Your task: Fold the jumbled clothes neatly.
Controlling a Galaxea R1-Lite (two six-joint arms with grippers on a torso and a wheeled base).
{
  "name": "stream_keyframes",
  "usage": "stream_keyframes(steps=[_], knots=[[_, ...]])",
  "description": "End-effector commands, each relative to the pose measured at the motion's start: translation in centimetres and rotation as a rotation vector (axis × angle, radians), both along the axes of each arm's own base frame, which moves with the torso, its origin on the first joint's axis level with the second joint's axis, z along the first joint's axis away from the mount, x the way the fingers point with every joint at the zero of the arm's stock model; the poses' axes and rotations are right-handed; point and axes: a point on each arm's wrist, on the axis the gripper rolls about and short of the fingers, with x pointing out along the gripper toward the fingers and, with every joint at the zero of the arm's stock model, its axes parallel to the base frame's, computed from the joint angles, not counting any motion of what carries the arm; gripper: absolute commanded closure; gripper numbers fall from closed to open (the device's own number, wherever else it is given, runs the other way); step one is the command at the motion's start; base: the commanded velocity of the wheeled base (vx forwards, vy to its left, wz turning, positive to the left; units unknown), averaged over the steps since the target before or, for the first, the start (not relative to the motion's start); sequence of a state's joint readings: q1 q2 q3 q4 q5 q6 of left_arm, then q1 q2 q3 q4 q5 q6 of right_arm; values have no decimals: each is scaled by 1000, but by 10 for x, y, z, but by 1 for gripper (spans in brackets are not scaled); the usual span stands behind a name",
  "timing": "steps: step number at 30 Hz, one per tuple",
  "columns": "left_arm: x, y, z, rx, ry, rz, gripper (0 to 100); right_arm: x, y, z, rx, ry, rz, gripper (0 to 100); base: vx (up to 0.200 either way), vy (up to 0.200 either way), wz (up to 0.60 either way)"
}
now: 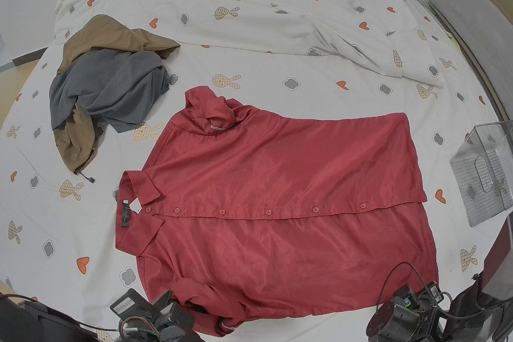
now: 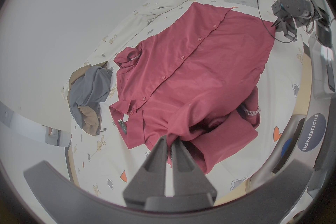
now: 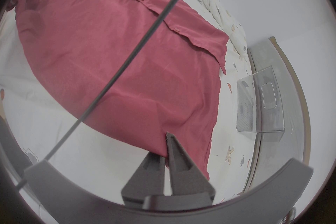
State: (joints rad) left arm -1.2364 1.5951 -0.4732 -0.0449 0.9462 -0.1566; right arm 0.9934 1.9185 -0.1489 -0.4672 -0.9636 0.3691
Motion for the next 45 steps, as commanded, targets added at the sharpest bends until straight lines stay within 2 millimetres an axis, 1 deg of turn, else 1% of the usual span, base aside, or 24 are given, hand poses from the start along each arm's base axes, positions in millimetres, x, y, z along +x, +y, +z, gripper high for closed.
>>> stream_keyframes(steps=[1,5,6,7,9,10,11,12,13,16,21,26,34,35,38,40,42,45], knots=[[10,7,14,-25,-25,37,100,7,-3,23,115,-73,-35,100,0,0,0],[21,16,36,-52,-69,66,100,17,-1,47,237,-117,-34,100,0,0,0],[22,17,39,-54,-75,70,100,18,-1,50,252,-119,-30,100,0,0,0],[28,19,48,-67,-94,88,100,22,2,62,312,-135,-12,100,0,0,0],[33,19,55,-81,-106,106,100,30,2,73,351,-150,-7,100,0,0,0],[33,19,55,-81,-107,107,100,31,2,74,354,-150,-7,100,0,0,0],[36,19,58,-83,-112,116,100,39,1,78,355,-153,-16,100,0,0,0],[36,19,58,-83,-112,116,100,39,1,78,355,-153,-16,100,0,0,0],[38,18,57,-73,-110,120,100,46,0,80,361,-152,-26,100,0,0,0],[41,18,55,-57,-104,126,100,48,0,80,371,-142,-24,100,0,0,0],[60,18,51,-35,-96,201,100,56,2,79,367,-140,-39,100,0,0,0],[74,15,47,-23,-89,243,100,61,7,79,366,-142,-35,100,0,0,0],[96,6,36,16,-64,287,100,78,20,71,344,-125,-45,100,0,0,0],[101,5,34,22,-60,300,100,81,21,70,345,-126,-49,100,0,0,0],[116,4,30,33,-54,341,100,89,23,66,335,-120,-67,100,0,0,0],[117,4,30,33,-54,345,100,90,23,65,334,-119,-68,100,0,0,0],[130,4,28,34,-54,376,100,98,23,63,330,-120,-91,100,0,0,0],[136,4,27,36,-53,391,100,103,23,62,331,-123,-106,100,0,0,0]])
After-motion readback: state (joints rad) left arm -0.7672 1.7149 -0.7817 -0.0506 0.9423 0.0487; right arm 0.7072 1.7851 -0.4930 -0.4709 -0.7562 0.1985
